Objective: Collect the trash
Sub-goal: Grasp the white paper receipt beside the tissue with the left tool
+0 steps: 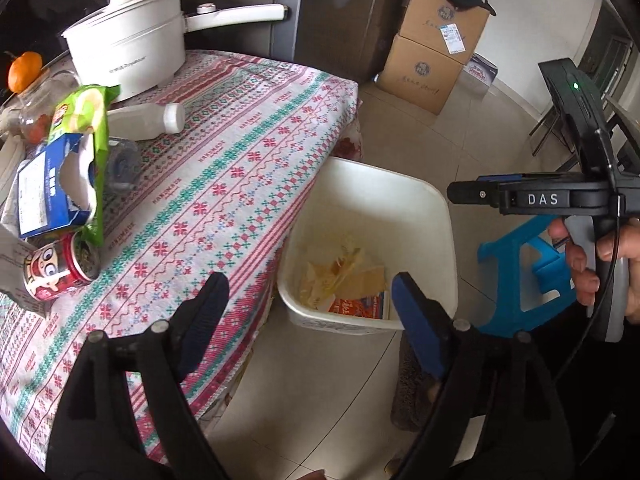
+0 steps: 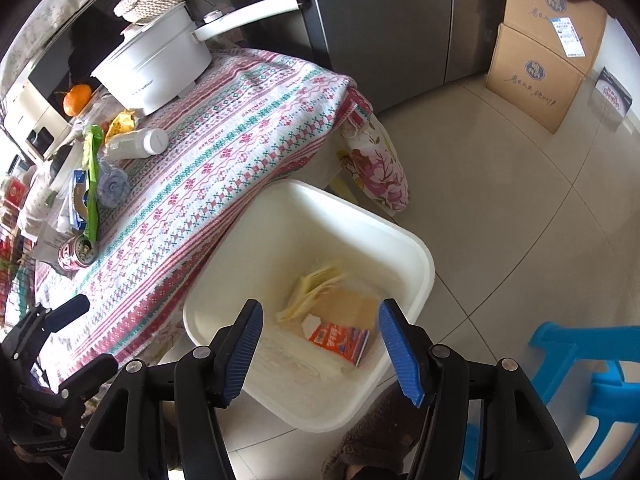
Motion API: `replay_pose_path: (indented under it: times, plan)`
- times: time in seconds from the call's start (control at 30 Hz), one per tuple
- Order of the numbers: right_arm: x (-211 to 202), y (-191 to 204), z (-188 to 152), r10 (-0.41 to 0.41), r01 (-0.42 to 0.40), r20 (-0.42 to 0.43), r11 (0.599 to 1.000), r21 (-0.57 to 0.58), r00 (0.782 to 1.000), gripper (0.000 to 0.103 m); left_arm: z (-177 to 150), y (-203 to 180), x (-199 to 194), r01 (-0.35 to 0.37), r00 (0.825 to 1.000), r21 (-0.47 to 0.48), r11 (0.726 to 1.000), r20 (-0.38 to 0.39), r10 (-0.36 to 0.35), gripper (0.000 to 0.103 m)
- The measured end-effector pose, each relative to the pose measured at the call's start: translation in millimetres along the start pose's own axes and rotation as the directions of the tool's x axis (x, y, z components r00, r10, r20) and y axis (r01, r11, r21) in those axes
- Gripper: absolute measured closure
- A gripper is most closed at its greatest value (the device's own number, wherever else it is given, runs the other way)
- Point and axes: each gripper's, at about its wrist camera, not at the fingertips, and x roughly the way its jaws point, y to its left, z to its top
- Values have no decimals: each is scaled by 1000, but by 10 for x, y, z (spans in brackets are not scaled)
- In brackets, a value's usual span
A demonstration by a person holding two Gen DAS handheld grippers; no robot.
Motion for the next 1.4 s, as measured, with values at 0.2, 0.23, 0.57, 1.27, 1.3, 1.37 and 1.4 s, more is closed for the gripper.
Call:
replay_pose_path:
  times: [0.2, 0.23, 0.57, 1.27, 1.3, 1.37, 1.4]
  plan:
    - [-139, 421, 73, -18, 26, 78, 994, -103, 997, 33, -59, 428, -286, -103, 993, -117, 988, 47, 109, 11]
    - [-162, 500, 85, -19, 30, 93, 992, -121, 995, 28, -73, 512, -340, -119, 990, -134, 984, 55, 127, 10]
    - [-242, 1320, 213, 3, 48, 194, 965, -258, 981, 19, -153, 1339, -744, -291, 938, -242, 926, 118, 326, 4]
    - [-109, 2278, 245, 56, 50, 262, 923, -381, 963, 18, -151, 2477, -339, -362, 912, -336, 870, 64, 404, 62]
    - [-100, 2301, 241, 56, 52, 265, 922, -383, 963, 18, -152, 2486, -322, -362, 914, -337, 869, 56, 403, 67]
    - [-89, 2336, 230, 59, 54, 274, 920, -387, 960, 18, -153, 2501, -302, -362, 916, -339, 868, 41, 398, 90]
    - [-89, 2350, 223, 61, 55, 280, 920, -388, 958, 18, -155, 2494, -307, -361, 917, -338, 869, 39, 396, 93]
